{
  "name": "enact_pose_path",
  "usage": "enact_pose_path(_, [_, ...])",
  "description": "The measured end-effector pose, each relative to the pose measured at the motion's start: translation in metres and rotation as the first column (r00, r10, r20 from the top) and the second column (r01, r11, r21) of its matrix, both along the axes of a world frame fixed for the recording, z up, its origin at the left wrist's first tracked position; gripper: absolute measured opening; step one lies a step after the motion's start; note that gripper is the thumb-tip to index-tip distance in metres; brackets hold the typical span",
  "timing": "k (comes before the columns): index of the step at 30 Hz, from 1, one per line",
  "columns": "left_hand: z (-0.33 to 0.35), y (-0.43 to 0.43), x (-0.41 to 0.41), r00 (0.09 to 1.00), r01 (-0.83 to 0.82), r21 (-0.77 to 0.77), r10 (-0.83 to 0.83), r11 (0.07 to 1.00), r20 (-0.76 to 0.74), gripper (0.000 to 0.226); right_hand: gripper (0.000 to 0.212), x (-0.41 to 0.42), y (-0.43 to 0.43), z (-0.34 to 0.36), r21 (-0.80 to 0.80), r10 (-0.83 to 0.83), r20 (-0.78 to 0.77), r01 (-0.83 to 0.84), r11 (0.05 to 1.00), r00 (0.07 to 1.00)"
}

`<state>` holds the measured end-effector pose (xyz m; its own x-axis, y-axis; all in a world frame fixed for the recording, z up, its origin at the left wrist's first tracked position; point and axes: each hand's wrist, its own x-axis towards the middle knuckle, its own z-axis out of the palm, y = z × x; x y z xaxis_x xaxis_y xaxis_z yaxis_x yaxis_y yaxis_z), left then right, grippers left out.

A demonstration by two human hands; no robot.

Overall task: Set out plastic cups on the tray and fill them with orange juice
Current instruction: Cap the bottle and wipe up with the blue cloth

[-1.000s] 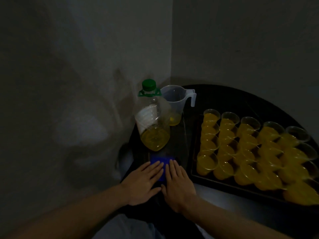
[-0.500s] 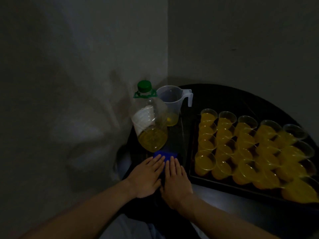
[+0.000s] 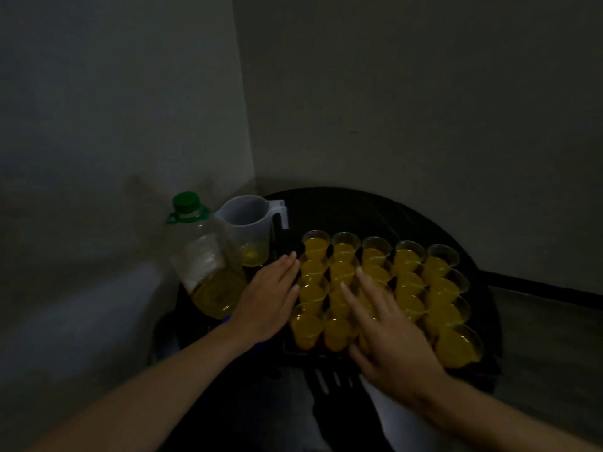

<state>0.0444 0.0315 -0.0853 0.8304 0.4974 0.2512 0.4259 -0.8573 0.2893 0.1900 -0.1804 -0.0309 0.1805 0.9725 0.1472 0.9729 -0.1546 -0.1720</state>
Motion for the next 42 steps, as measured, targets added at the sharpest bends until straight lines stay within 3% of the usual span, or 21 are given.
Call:
enact_pose_path(2, [0.008,0.005,0.015,1.000,-0.010,-0.042,0.010,0.999,-0.001,0.066,0.092,0.037,-0.001,0.021,0.013,-0.098,0.003,0.098,0.995,0.995])
enact_pose_path(5, [0.016,0.017,0.031,0.998,0.058,0.053,-0.056,0.997,-0.043,0.066,0.086,0.096,-0.006,0.038,0.059,-0.228,0.068,0.224,0.973,0.971])
enact_pose_path(9, [0.025,0.032,0.050,0.994,0.074,0.113,-0.064,0.991,-0.090,0.063,0.080,0.174,-0.019,0.039,-0.002,-0.395,0.117,0.398,0.917,0.911])
enact_pose_path(13, [0.022,0.033,0.062,0.999,-0.043,-0.031,0.043,0.999,0.011,0.058,0.073,0.229,-0.038,0.022,-0.065,-0.579,0.025,0.579,0.812,0.815])
enact_pose_path(17, [0.014,0.033,0.068,0.989,-0.129,-0.072,0.133,0.989,0.057,0.050,0.072,0.272,-0.056,-0.016,-0.314,-0.733,-0.160,0.669,0.673,0.661])
enact_pose_path(20, [0.008,0.025,0.068,0.981,-0.155,-0.136,0.169,0.979,0.096,0.042,0.047,0.276,-0.061,-0.042,-0.414,-0.726,-0.308,0.601,0.684,0.615])
enact_pose_path(22, [0.005,0.022,0.067,0.968,-0.183,-0.196,0.212,0.963,0.135,0.038,0.028,0.273,-0.060,-0.061,-0.474,-0.730,-0.297,0.569,0.673,0.616])
enact_pose_path(26, [-0.009,0.027,0.061,0.936,-0.274,-0.336,0.329,0.901,0.122,0.026,0.040,0.260,-0.056,-0.091,-0.571,-0.744,-0.191,0.544,0.615,0.640])
enact_pose_path(29, [-0.023,0.032,0.055,0.924,-0.326,-0.408,0.379,0.853,0.055,0.017,0.036,0.251,-0.054,-0.103,-0.597,-0.738,-0.220,0.511,0.619,0.638])
enact_pose_path(38, [-0.062,0.041,0.053,0.876,-0.473,-0.642,0.397,0.603,-0.273,0.020,0.027,0.252,-0.054,-0.121,-0.501,-0.712,-0.215,0.551,0.668,0.668])
enact_pose_path(42, [-0.070,0.038,0.055,0.869,-0.487,-0.673,0.386,0.556,-0.310,0.018,0.022,0.245,-0.057,-0.123,-0.442,-0.678,-0.155,0.563,0.698,0.719])
